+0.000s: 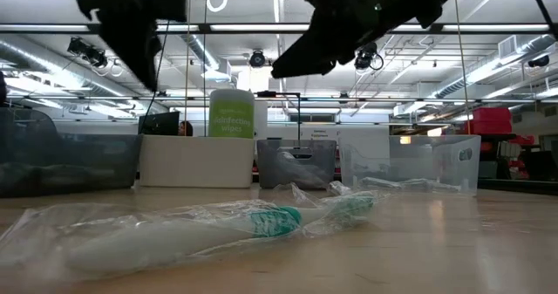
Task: Pick & Place Travel size toiletries
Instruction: Put the green toothbrush into the top black bin
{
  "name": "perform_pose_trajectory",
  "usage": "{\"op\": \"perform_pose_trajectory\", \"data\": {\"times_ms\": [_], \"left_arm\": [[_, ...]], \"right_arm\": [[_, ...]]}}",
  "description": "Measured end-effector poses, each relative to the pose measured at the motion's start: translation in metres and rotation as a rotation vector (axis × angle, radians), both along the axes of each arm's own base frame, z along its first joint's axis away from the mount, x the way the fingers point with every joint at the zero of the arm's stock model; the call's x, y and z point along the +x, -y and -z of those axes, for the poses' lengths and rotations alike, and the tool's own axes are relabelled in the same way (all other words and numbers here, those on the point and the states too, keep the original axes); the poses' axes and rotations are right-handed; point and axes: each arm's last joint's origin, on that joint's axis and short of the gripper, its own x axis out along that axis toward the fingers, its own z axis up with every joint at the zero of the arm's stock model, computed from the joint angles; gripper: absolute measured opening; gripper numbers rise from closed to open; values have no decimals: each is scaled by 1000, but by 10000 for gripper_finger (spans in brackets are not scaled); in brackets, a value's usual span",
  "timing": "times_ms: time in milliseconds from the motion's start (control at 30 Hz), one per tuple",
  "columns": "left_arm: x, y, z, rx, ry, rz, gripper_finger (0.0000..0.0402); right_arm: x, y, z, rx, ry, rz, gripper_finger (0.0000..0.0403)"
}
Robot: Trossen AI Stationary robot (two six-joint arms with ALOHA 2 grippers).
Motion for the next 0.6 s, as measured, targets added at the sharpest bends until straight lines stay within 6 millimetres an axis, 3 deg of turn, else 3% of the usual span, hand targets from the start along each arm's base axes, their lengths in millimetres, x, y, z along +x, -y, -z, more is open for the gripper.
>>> {"op": "perform_pose_trajectory", "data": {"times_ms": [167,267,433,600], "left_arm": [[-2,-17,-3,-43,330,192,146],[-1,-27,-1,-70,476,211,146],[5,-35,-3,-31,625,206,146],[10,-36,-3,24,660,234,146]], "right_arm": [[4,-2,12,75,-43,-2,159],[5,-7,17,109,-62,-33,160],[5,-33,31,106,-102,-101,156],[1,-67,53,148,-196,-182,151]]}}
